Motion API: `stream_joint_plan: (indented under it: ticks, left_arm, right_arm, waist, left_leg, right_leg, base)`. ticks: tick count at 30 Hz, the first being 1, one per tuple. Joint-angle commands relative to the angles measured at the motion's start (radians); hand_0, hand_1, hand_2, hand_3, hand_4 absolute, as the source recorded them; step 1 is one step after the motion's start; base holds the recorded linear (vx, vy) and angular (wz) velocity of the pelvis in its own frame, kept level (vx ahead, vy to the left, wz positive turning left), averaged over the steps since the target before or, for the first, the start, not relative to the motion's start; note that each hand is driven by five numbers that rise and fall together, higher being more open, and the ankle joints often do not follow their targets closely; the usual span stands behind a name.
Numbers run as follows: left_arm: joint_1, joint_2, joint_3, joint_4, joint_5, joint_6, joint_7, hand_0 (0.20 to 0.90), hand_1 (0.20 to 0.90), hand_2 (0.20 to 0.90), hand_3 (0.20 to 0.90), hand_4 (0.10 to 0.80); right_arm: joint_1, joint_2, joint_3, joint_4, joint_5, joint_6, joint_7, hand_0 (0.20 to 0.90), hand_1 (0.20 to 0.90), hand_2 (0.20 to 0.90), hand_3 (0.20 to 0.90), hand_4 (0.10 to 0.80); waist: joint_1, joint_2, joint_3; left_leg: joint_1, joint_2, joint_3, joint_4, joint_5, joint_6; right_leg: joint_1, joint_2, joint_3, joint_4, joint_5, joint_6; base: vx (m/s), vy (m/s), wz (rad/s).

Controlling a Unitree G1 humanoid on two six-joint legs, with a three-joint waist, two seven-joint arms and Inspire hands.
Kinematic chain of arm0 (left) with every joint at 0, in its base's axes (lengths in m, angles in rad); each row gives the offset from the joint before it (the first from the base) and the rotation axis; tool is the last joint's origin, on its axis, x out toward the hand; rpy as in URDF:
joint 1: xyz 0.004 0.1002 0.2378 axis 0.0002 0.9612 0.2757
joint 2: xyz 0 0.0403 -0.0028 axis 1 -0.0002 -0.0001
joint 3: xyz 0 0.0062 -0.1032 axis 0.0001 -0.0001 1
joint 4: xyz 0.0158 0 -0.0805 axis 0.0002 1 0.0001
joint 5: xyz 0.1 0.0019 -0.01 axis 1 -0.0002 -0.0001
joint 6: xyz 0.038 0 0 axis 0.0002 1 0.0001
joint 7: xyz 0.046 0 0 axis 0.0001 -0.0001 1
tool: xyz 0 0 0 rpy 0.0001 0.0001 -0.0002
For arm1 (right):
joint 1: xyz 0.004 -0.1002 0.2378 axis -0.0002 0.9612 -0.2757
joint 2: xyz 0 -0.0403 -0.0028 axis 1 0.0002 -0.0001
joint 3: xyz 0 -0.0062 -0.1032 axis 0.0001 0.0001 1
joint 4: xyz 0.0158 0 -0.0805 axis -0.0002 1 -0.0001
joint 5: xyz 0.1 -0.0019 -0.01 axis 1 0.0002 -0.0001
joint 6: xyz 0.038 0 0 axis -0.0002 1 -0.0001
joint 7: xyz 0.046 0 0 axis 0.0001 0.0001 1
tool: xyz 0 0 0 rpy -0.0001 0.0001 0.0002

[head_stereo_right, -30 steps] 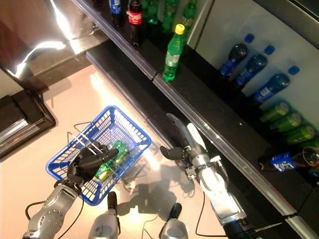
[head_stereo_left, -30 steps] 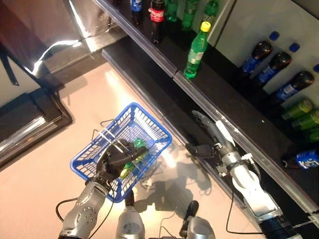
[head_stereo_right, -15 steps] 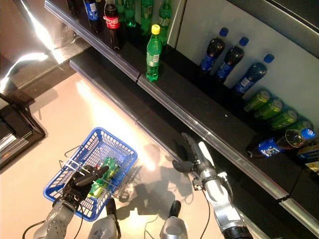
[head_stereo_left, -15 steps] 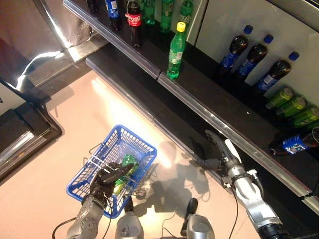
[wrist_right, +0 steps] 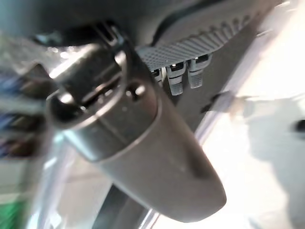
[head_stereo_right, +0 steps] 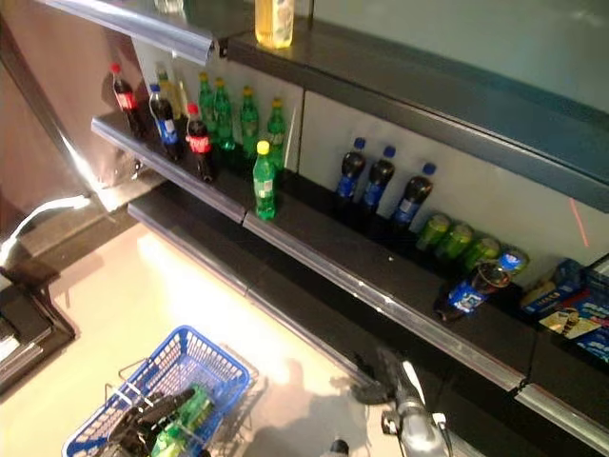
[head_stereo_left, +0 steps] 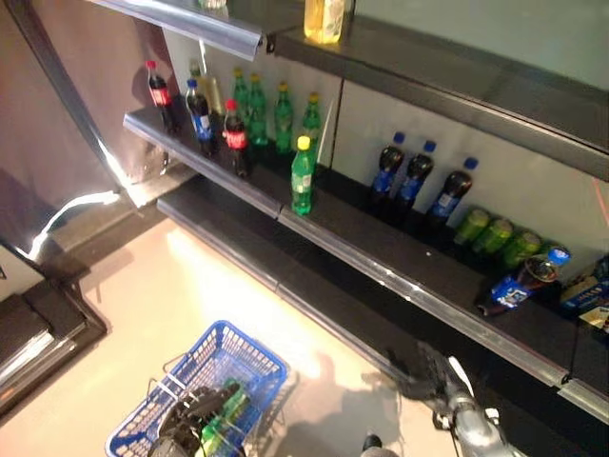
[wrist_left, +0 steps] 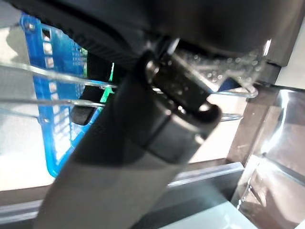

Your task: Pick up the drink and place into the basket.

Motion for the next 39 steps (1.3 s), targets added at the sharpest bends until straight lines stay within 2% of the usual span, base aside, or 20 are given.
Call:
stream_joint_plan:
  ticks: [1, 5, 12, 24, 39]
  left_arm:
    - [-0.145, 0.072, 0.084, -0.022, 0.098, -0.248, -0.098, 0.300, 0.300, 0.300, 0.200, 0.100]
    - [-0.160, 0.073, 0.078, 0.071, 0.136, -0.239, -0.101, 0.300, 0.300, 0.300, 0.200, 0.100]
    - [-0.170, 0.077, 0.073, 0.166, 0.153, -0.224, -0.129, 0.300, 0.300, 0.300, 0.200, 0.100]
    - [-0.151, 0.060, 0.040, 0.285, 0.221, -0.170, -0.188, 0.300, 0.300, 0.300, 0.200, 0.100]
    - [-0.149, 0.040, -0.017, 0.335, 0.276, -0.108, -0.201, 0.300, 0.300, 0.300, 0.200, 0.100]
  right_arm:
    - [-0.057, -0.035, -0.081, 0.078, 0.100, -0.099, 0.056, 0.900, 0.900, 0.900, 0.900, 0.800]
    - [-0.068, -0.027, -0.116, 0.220, 0.131, -0.095, 0.083, 0.900, 0.900, 0.900, 0.900, 0.800]
    - [-0.078, -0.026, -0.140, 0.318, 0.129, -0.083, 0.084, 0.900, 0.900, 0.900, 0.900, 0.800]
    - [-0.088, -0.016, -0.147, 0.391, 0.153, -0.037, 0.109, 0.900, 0.900, 0.900, 0.900, 0.800]
    - [-0.106, 0.004, -0.127, 0.436, 0.158, 0.040, 0.132, 0.900, 0.900, 0.900, 0.900, 0.800]
  waist:
    - [0.008, 0.072, -0.051]
    - [0.002, 0.075, -0.056]
    - [-0.005, 0.081, -0.053]
    - [-0.002, 0.083, -0.048]
    - [0.015, 0.086, -0.045]
  left_leg:
    - [0.054, 0.011, 0.025, 0.006, -0.051, 0.011]
    - [0.056, 0.011, 0.036, 0.006, -0.053, 0.011]
    - [0.058, 0.011, 0.047, 0.006, -0.055, 0.012]
    - [0.058, 0.006, 0.043, 0.006, -0.061, 0.020]
    - [0.061, 0.005, 0.017, 0.006, -0.061, 0.025]
  right_leg:
    - [0.023, 0.008, -0.021, -0.001, -0.012, 0.003]
    - [0.017, 0.014, -0.007, -0.001, -0.013, -0.002]
    - [0.010, 0.022, 0.007, -0.001, -0.014, -0.007]
    - [0.007, 0.022, 0.016, -0.001, -0.018, -0.008]
    - [0.019, 0.014, 0.011, 0.004, -0.023, -0.008]
  base:
    - [0.007, -0.007, -0.08]
    - [0.011, -0.008, -0.11]
    - [-0.003, 0.001, -0.11]
    - [-0.004, 0.003, -0.02]
    - [0.000, 0.000, 0.00]
